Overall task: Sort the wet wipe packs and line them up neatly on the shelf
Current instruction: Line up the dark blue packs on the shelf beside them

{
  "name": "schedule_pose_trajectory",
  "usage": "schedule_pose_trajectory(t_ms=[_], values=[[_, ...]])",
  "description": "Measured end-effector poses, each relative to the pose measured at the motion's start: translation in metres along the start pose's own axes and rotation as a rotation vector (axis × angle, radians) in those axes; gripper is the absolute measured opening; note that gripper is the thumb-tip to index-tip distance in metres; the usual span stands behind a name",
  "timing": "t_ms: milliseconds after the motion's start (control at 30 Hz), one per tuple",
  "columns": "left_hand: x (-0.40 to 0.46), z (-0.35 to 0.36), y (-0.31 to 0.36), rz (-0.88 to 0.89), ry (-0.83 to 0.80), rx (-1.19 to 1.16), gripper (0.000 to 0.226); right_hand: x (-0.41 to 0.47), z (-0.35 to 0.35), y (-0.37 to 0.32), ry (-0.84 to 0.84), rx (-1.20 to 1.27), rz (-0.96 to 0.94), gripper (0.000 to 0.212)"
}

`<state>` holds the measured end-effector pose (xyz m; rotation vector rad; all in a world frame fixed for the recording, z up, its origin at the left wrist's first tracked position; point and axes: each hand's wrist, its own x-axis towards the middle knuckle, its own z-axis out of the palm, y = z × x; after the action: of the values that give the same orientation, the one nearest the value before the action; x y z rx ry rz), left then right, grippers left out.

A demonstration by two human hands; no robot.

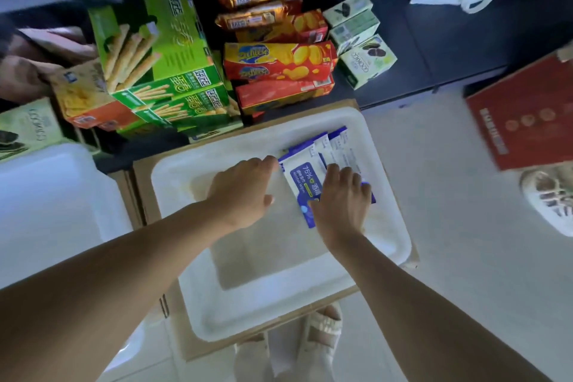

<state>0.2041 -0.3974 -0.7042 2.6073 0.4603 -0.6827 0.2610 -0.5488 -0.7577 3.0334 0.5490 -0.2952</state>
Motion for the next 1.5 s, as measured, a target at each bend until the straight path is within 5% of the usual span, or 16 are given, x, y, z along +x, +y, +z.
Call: schedule_pose_trajectory(t_ms=[133, 400, 600, 900, 1167, 1267, 1400, 1500], values=[[0.008, 0.01, -0.004, 0.001, 0.001, -0.03, 0.051, 0.003, 0.014, -0.003, 0.074, -0.076, -0.046, 0.047], [0.013, 0.01, -0.003, 0.016, -0.022, -0.156, 0.074, -0.024, 0.009, 0.004, 0.178, 0.271, -0.209, 0.037], [0.033, 0.014, 0.012, 0.04, 0.002, -0.259, 0.052, -0.016, 0.013, 0.013, 0.216, 0.347, -0.054, 0.029], [0.05, 0.027, 0.007, 0.033, -0.015, -0.194, 0.067, -0.004, 0.02, -0.002, 0.163, 0.14, 0.023, 0.037], [0.042, 0.019, 0.009, 0.007, -0.122, -0.465, 0.091, -0.014, 0.014, 0.018, 0.014, 0.659, -0.156, 0.029], [0.032, 0.016, 0.009, -0.057, -0.191, -0.657, 0.071, -0.025, 0.004, 0.026, 0.015, 0.778, -0.255, 0.029], [0.018, 0.022, 0.003, -0.054, -0.158, -0.541, 0.031, -0.025, -0.003, 0.027, -0.036, 0.951, -0.126, 0.02], [0.009, 0.025, -0.007, -0.105, -0.07, -0.436, 0.03, -0.014, 0.004, 0.03, -0.023, 0.711, 0.005, 0.027]])
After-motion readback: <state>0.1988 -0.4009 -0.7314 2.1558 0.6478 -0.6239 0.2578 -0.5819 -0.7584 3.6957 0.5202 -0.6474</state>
